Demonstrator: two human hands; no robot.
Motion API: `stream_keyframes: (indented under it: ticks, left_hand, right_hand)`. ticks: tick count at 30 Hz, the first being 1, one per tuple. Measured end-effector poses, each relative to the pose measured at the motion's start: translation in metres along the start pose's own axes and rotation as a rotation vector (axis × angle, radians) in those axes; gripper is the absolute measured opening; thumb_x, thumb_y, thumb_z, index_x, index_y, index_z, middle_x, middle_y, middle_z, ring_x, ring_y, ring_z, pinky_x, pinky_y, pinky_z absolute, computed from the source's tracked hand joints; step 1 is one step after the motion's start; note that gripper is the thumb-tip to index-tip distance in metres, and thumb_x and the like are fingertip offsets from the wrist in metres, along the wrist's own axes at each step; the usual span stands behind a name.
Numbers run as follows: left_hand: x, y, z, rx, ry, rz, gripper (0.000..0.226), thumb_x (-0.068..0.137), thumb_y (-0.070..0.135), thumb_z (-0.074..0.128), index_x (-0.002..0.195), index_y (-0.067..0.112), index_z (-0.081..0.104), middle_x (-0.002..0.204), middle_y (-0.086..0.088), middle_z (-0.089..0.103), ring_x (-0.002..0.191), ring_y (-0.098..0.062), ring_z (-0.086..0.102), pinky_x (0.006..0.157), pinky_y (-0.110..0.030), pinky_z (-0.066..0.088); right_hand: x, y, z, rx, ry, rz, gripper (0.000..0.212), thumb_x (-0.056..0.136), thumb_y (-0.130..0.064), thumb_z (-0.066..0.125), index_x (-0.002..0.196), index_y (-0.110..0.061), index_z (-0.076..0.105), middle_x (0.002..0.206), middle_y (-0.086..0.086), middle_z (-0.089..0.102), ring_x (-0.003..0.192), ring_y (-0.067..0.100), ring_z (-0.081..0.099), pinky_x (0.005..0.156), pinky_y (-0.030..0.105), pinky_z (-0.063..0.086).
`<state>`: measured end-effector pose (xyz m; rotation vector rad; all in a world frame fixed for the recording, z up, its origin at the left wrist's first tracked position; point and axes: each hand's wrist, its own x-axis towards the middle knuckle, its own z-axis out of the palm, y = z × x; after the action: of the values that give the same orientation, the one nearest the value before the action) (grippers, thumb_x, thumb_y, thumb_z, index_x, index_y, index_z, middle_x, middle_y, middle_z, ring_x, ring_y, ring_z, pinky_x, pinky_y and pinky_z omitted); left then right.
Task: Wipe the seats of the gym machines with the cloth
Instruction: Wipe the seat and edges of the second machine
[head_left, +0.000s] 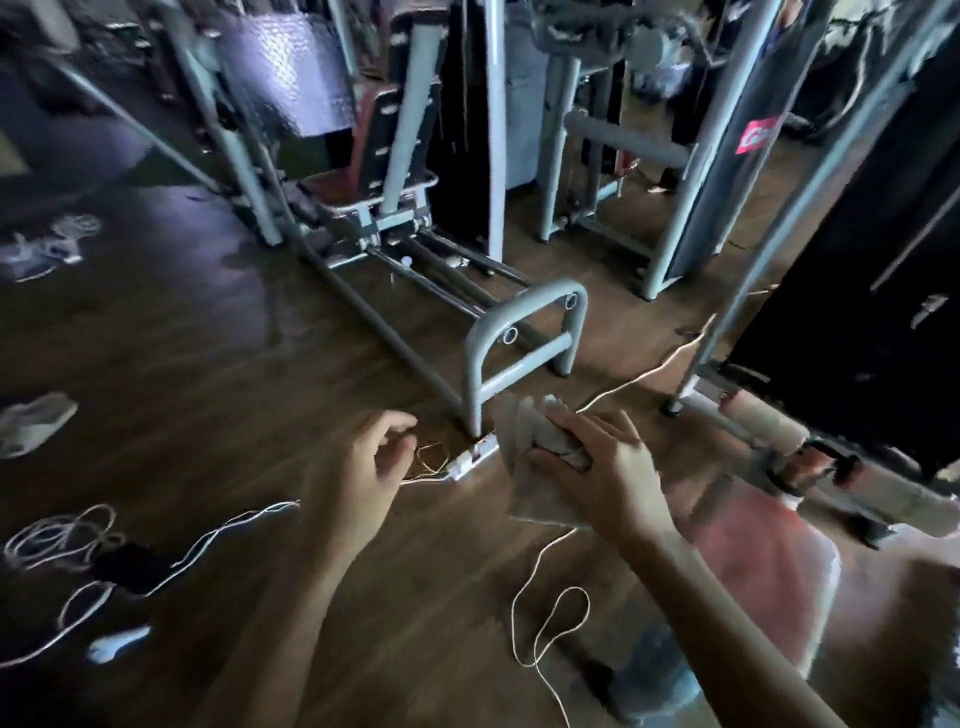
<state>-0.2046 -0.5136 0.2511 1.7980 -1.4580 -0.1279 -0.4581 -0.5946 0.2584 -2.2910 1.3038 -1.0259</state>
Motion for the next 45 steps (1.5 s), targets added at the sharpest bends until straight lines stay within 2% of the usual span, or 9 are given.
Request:
stream_keyframes:
  ticks: [5, 10, 16, 20, 22, 27, 33, 39, 45]
  left_hand:
    - [-0.015, -0.074, -0.087, 0.106, 0.091, -0.107, 0.013, 0.091, 0.026, 0.068, 0.104, 0.028, 0.069, 0.097, 0.019, 0.069, 0.086, -0.007, 0.065, 0.077, -0.032, 0.053]
    - [-0.016, -0.138, -0.144, 0.088, 0.146, -0.18, 0.019, 0.088, 0.037, 0.059, 0.102, 0.03, 0.069, 0.096, 0.021, 0.069, 0.086, -0.002, 0.065, 0.077, -0.035, 0.056]
    - [0.024, -0.201, -0.167, 0.06, 0.178, -0.251, 0.024, 0.086, 0.044, 0.054, 0.104, 0.035, 0.067, 0.099, 0.022, 0.068, 0.089, 0.0, 0.063, 0.08, -0.037, 0.055]
    - [0.081, -0.229, -0.152, 0.087, 0.203, -0.274, 0.013, 0.089, 0.031, 0.065, 0.102, 0.034, 0.068, 0.098, 0.022, 0.067, 0.088, -0.001, 0.063, 0.079, -0.036, 0.055]
    - [0.114, -0.241, -0.143, 0.119, 0.211, -0.276, 0.015, 0.088, 0.037, 0.061, 0.101, 0.034, 0.067, 0.097, 0.019, 0.068, 0.088, -0.004, 0.064, 0.077, -0.036, 0.056]
    - [0.201, -0.27, -0.135, 0.196, 0.243, -0.298, 0.024, 0.087, 0.049, 0.051, 0.101, 0.035, 0.064, 0.096, 0.015, 0.067, 0.085, -0.011, 0.065, 0.07, -0.038, 0.057]
    - [0.293, -0.32, -0.144, 0.28, 0.322, -0.37, 0.014, 0.089, 0.029, 0.068, 0.101, 0.034, 0.068, 0.098, 0.018, 0.067, 0.086, -0.007, 0.063, 0.072, -0.037, 0.057]
    - [0.385, -0.408, -0.16, 0.334, 0.346, -0.394, 0.017, 0.088, 0.026, 0.071, 0.103, 0.032, 0.069, 0.098, 0.015, 0.066, 0.087, -0.012, 0.065, 0.07, -0.037, 0.057]
    - [0.49, -0.5, -0.19, 0.32, 0.297, -0.338, 0.017, 0.09, 0.028, 0.066, 0.107, 0.031, 0.067, 0.103, 0.015, 0.066, 0.09, -0.012, 0.063, 0.071, -0.036, 0.057]
  right_hand:
    - [0.031, -0.085, 0.077, 0.055, -0.098, -0.165, 0.04, 0.078, -0.038, 0.082, 0.115, -0.03, 0.069, 0.098, -0.009, 0.071, 0.094, 0.02, 0.058, 0.078, 0.033, 0.051]
    - [0.052, -0.147, 0.146, 0.086, -0.148, -0.265, 0.042, 0.077, -0.034, 0.084, 0.115, -0.025, 0.072, 0.102, -0.006, 0.074, 0.095, 0.021, 0.061, 0.081, 0.026, 0.046]
    - [0.101, -0.165, 0.203, 0.106, -0.181, -0.293, 0.04, 0.078, -0.033, 0.083, 0.114, -0.021, 0.072, 0.099, -0.006, 0.073, 0.094, 0.019, 0.061, 0.079, 0.018, 0.041]
    - [0.164, -0.161, 0.243, 0.101, -0.181, -0.336, 0.039, 0.077, -0.031, 0.085, 0.112, -0.018, 0.073, 0.097, -0.003, 0.074, 0.091, 0.023, 0.062, 0.077, 0.032, 0.052]
    - [0.201, -0.157, 0.261, 0.108, -0.208, -0.359, 0.039, 0.078, -0.032, 0.083, 0.113, -0.019, 0.072, 0.1, -0.003, 0.074, 0.094, 0.023, 0.062, 0.077, 0.035, 0.053]
    - [0.305, -0.146, 0.306, 0.13, -0.287, -0.406, 0.039, 0.079, -0.033, 0.082, 0.114, -0.019, 0.071, 0.102, -0.004, 0.074, 0.097, 0.02, 0.061, 0.077, 0.035, 0.053]
    - [0.417, -0.151, 0.378, 0.171, -0.339, -0.465, 0.042, 0.078, -0.032, 0.084, 0.116, -0.02, 0.071, 0.102, -0.005, 0.074, 0.098, 0.019, 0.062, 0.08, 0.037, 0.055]
    - [0.517, -0.183, 0.473, 0.207, -0.392, -0.507, 0.039, 0.083, -0.036, 0.078, 0.118, -0.023, 0.069, 0.107, -0.009, 0.073, 0.101, 0.016, 0.059, 0.083, 0.033, 0.052]
    - [0.614, -0.223, 0.56, 0.189, -0.362, -0.442, 0.043, 0.082, -0.035, 0.079, 0.122, -0.023, 0.068, 0.111, -0.01, 0.071, 0.102, 0.012, 0.059, 0.084, 0.032, 0.053]
